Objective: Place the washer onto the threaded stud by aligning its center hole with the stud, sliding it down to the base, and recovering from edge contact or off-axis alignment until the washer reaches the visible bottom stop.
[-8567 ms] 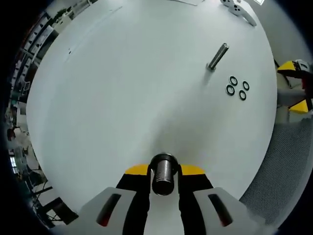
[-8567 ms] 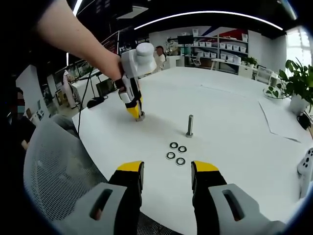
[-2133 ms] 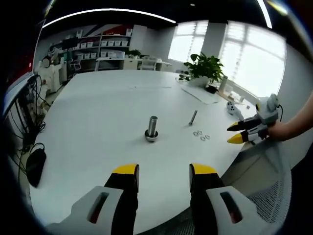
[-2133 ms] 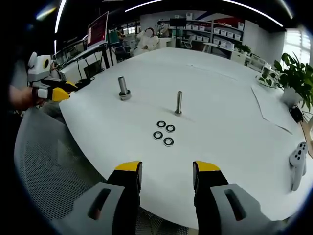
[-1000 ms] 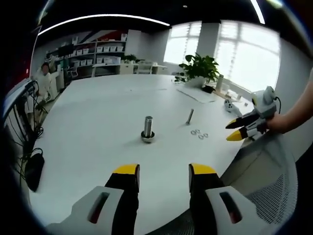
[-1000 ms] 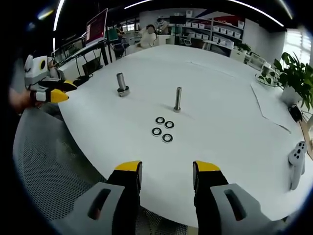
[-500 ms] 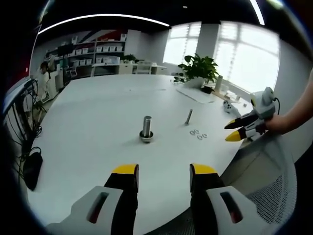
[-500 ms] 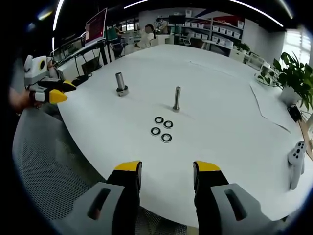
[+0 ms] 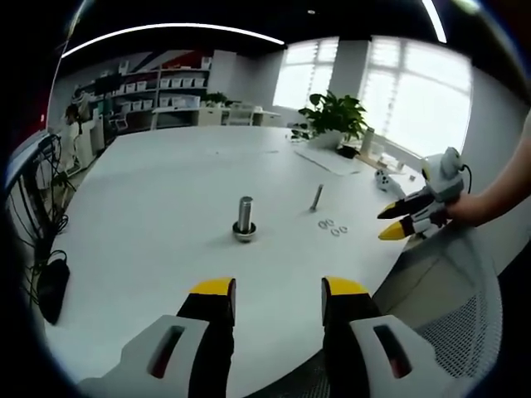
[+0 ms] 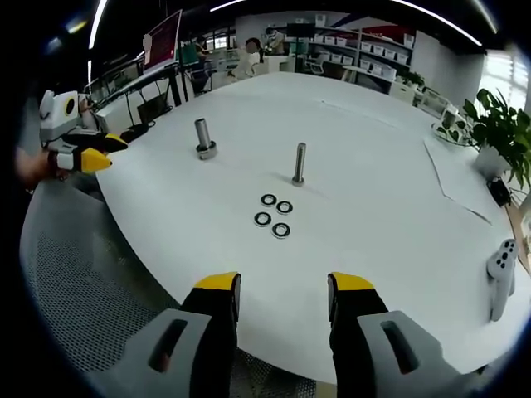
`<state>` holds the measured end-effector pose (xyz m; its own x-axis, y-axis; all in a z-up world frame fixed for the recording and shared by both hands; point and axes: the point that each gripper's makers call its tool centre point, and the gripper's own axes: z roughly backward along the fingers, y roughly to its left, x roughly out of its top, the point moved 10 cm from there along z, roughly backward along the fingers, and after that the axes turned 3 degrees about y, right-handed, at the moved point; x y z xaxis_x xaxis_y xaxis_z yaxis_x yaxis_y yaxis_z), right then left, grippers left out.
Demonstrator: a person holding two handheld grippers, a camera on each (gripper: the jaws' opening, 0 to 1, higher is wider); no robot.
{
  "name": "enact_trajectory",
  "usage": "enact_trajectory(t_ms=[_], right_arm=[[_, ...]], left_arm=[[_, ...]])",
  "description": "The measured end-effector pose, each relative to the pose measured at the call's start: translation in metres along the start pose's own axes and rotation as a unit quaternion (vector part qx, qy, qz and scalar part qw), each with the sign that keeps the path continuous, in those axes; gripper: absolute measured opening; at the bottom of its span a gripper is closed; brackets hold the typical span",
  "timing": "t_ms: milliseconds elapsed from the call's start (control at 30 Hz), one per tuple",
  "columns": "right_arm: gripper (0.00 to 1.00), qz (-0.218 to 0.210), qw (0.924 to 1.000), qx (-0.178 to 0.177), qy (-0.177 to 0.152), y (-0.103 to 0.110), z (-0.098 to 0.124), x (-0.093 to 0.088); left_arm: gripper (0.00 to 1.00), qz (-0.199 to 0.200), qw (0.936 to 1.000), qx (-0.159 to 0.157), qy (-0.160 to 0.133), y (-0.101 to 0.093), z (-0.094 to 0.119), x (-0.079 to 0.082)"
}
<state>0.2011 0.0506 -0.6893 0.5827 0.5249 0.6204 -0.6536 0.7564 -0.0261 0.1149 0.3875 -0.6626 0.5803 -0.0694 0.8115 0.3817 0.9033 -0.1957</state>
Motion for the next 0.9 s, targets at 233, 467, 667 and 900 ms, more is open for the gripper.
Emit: enact_trajectory(t_ms=[233, 467, 667, 900], right_arm=[[0.45, 0.003, 1.0, 0.001, 0.005, 0.0004, -0.0008, -0.0006], [0.45, 0.001, 1.0, 0.003, 0.002, 0.0005, -0.0003, -0.0003], [0.45, -0.004, 0.9999, 0.012, -0.002, 0.0016, 0.0, 0.0006], [0.45, -0.002, 0.9998, 0.022, 0.0, 0.0027, -0.0016, 0.0002]], left_arm=[[0.4, 0.001, 1.0, 0.001, 0.003, 0.0005, -0.0005, -0.0005], [0.39, 0.001, 1.0, -0.002, 0.006, 0.0, -0.0012, -0.0011], [0.39, -0.001, 0.9999, 0.002, 0.011, -0.0001, -0.0013, -0.0014], [0.39, 0.003, 0.9999, 0.006, 0.016, 0.0008, -0.0018, -0.0019]])
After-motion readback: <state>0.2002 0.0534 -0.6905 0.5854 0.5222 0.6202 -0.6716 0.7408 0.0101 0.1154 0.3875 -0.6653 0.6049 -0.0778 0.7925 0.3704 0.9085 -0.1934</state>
